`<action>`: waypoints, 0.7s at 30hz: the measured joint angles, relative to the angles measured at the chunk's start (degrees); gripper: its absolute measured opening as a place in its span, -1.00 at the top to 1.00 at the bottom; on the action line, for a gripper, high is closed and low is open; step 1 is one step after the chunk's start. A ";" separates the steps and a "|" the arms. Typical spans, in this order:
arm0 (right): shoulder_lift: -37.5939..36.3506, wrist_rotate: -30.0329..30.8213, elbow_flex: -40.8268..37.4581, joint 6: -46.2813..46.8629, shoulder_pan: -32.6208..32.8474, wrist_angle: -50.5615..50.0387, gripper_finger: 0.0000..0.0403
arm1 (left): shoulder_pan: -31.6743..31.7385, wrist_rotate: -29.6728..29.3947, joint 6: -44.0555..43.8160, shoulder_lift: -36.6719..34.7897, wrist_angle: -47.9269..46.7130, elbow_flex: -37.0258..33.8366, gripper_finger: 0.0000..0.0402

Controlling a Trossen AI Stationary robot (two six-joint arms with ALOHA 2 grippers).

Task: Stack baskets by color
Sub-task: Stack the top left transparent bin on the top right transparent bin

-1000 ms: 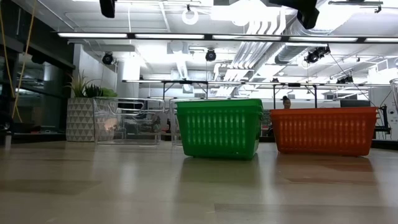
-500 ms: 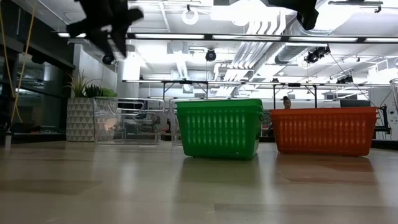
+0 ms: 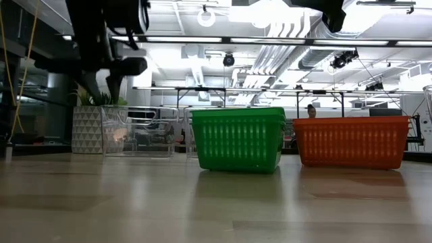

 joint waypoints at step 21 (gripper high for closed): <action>0.00 -0.07 0.00 0.02 0.00 -0.02 -0.10 | 14.04 13.82 14.02 0.09 22.19 -11.37 0.29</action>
